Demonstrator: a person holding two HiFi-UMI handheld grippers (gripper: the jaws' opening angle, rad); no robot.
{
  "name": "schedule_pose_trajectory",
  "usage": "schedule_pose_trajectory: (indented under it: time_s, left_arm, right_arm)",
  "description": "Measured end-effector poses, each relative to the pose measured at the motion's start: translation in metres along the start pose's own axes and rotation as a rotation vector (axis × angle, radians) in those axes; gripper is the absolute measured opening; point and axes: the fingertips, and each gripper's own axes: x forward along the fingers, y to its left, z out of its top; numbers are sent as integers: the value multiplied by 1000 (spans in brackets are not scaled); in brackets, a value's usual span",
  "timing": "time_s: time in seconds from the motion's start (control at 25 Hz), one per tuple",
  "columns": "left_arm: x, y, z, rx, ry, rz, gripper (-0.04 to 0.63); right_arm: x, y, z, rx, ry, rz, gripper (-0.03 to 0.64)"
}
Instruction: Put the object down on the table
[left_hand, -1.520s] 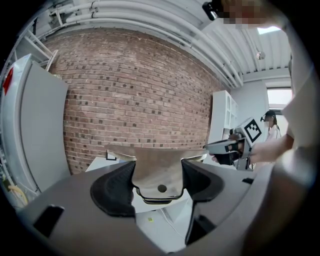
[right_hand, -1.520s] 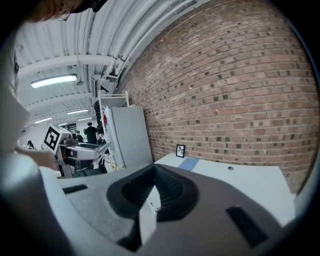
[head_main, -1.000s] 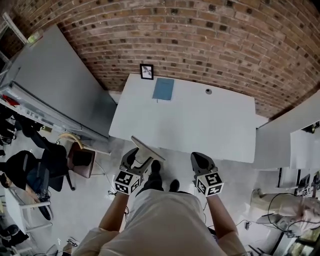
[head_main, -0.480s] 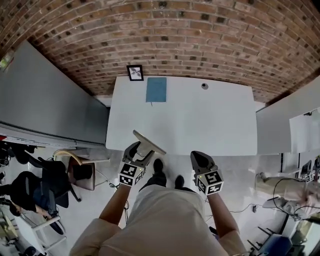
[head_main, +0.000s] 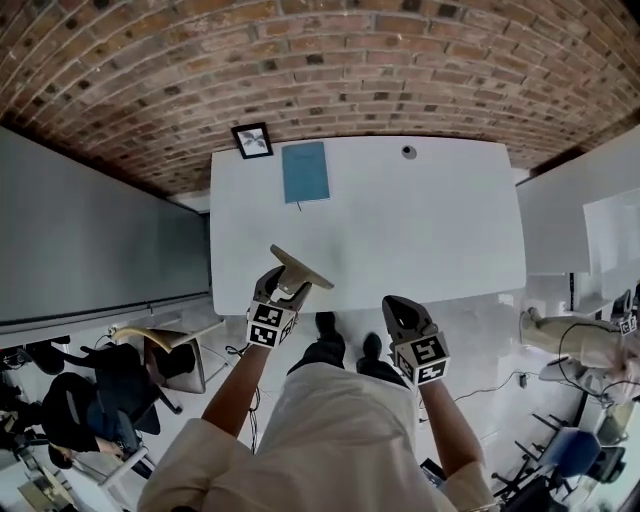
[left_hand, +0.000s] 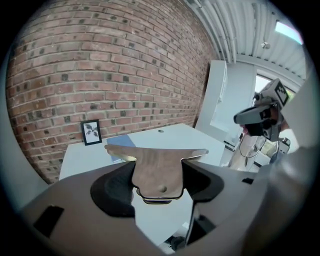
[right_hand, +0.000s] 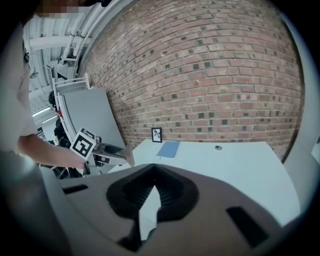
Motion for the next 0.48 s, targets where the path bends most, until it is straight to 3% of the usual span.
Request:
schedule_pose_trajectory:
  time_s: [0.48]
  left_arm:
    - [101, 58, -51, 7, 142, -67, 278]
  right_arm:
    - [47, -6, -8, 78, 71, -49, 2]
